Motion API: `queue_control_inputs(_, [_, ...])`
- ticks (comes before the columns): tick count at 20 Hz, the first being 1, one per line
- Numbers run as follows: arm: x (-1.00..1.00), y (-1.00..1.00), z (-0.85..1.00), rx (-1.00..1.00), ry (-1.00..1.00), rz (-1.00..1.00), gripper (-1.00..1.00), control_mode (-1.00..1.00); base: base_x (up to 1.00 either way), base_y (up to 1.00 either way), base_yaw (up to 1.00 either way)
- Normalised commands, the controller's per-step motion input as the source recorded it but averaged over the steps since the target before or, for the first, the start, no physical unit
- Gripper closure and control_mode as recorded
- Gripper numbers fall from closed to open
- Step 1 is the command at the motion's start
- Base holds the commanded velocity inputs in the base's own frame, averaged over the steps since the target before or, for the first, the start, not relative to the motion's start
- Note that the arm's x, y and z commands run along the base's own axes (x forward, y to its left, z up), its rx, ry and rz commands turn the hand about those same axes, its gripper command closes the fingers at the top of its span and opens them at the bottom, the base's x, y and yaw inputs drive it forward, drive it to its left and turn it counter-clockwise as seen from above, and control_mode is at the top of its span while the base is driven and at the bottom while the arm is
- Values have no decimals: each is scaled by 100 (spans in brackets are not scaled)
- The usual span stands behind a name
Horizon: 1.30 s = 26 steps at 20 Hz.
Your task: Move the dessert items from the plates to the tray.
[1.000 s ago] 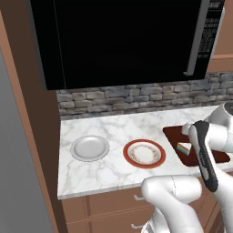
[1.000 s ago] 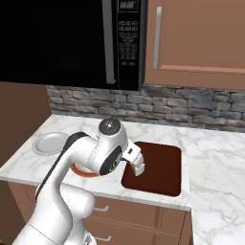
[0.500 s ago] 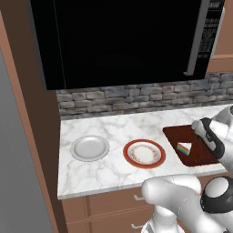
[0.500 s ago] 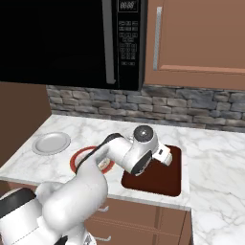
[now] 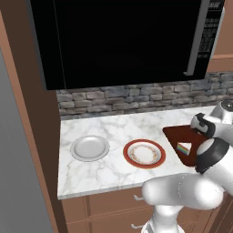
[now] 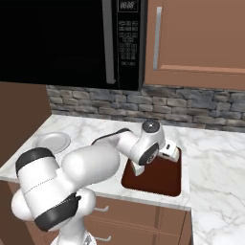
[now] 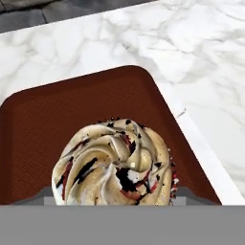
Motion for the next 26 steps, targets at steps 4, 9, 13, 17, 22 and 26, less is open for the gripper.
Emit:
queue_control_inputs(4, [9, 0, -22, -9, 25, 0, 100, -100, 0, 0, 0])
queue_control_inputs(9, [0, -3, -23, -2, 2, 0, 100, -100, 0, 0, 0])
queue_control_inputs(13, [0, -22, -56, -1, 4, 0, 100, -100, 0, 0, 0])
queue_control_inputs(17, [0, -10, -24, 0, 0, 0, -100, -100, 0, 0, 0])
queue_control_inputs(22, [0, 0, 0, 0, 0, 0, -100, -100, 0, 0, 0])
queue_control_inputs(26, [0, 0, 1, 0, 0, 0, -100, -100, 0, 0, 0])
